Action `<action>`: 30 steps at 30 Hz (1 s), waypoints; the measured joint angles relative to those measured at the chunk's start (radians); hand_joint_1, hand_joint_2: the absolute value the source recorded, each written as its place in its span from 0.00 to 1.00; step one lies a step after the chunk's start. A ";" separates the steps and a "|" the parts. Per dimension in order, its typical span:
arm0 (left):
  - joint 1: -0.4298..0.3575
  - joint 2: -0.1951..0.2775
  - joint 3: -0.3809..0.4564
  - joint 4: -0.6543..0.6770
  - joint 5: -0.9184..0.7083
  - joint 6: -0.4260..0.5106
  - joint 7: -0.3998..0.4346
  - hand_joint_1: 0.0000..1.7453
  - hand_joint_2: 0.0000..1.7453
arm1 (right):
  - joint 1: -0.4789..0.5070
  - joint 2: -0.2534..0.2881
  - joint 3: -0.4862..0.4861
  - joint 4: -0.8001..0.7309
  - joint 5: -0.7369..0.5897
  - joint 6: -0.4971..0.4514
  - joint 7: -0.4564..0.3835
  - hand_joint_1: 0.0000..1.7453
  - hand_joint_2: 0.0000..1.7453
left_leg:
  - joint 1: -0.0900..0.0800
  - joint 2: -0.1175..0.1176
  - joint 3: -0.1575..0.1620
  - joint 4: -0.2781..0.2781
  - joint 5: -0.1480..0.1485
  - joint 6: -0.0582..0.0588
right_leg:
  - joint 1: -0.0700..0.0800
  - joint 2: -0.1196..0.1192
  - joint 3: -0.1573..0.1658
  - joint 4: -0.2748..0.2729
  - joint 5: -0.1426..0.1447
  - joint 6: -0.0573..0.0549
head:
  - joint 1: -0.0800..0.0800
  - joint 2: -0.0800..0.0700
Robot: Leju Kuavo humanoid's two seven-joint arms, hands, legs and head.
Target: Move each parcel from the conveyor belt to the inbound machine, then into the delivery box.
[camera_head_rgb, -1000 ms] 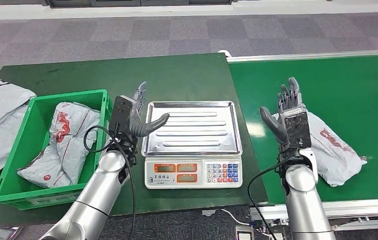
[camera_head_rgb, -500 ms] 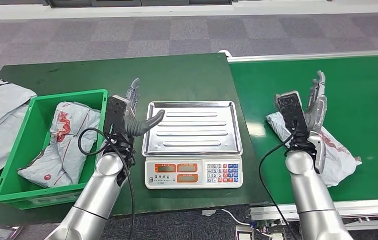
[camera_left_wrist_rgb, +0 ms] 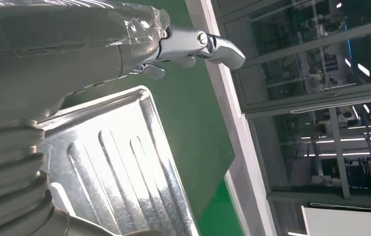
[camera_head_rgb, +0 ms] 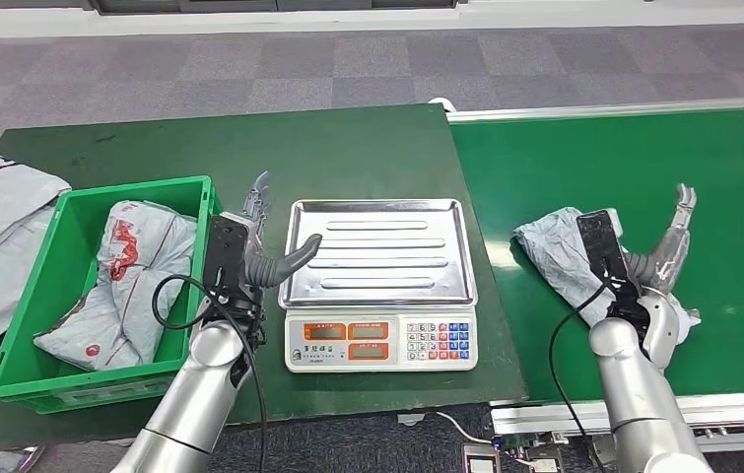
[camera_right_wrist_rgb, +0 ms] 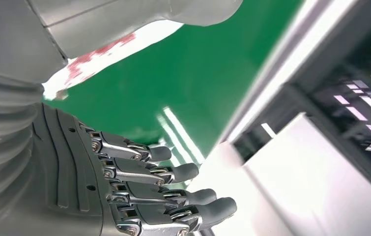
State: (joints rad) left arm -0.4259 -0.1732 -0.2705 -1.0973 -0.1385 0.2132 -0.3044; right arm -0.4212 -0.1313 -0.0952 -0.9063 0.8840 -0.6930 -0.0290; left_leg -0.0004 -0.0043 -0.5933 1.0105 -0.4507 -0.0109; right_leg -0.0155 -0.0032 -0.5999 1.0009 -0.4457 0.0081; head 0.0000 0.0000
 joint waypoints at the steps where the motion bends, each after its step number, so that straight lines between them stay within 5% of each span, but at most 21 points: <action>1: 0.007 0.000 0.000 -0.005 0.000 0.000 -0.002 0.00 1.00 | -0.001 -0.006 -0.008 0.019 0.029 -0.002 0.017 0.00 1.00 | 0.000 0.000 0.000 0.000 0.000 0.000 | 0.000 0.000 0.000 0.000 0.000 0.000 | 0.000 0.000; 11: 0.056 0.005 0.000 -0.062 0.005 0.007 -0.016 0.00 1.00 | -0.054 -0.068 -0.073 0.234 0.291 -0.005 0.148 0.00 1.00 | 0.000 0.000 0.000 0.000 0.000 0.000 | 0.000 0.000 0.000 0.000 0.000 0.000 | 0.000 0.000; 23: 0.061 0.007 0.000 -0.080 0.011 0.008 -0.016 0.00 1.00 | -0.099 -0.083 -0.074 0.350 0.317 0.027 0.183 0.00 1.00 | 0.000 0.000 0.000 0.000 0.000 0.000 | 0.000 -0.001 0.000 0.000 0.000 0.000 | 0.000 0.000; 30: 0.061 0.008 0.004 -0.090 0.027 0.017 -0.024 0.00 1.00 | -0.121 -0.084 -0.098 0.401 0.252 0.046 0.121 0.00 1.00 | 0.000 0.000 0.000 0.000 0.000 0.000 | 0.000 0.000 0.000 0.000 0.000 0.000 | 0.000 0.000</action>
State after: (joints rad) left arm -0.3649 -0.1652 -0.2660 -1.1875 -0.1118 0.2300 -0.3286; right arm -0.5420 -0.2152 -0.1928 -0.5054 1.1362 -0.6468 0.0922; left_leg -0.0006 -0.0042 -0.5937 1.0105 -0.4505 -0.0108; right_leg -0.0156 -0.0037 -0.5999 1.0012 -0.4456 0.0082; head 0.0000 0.0000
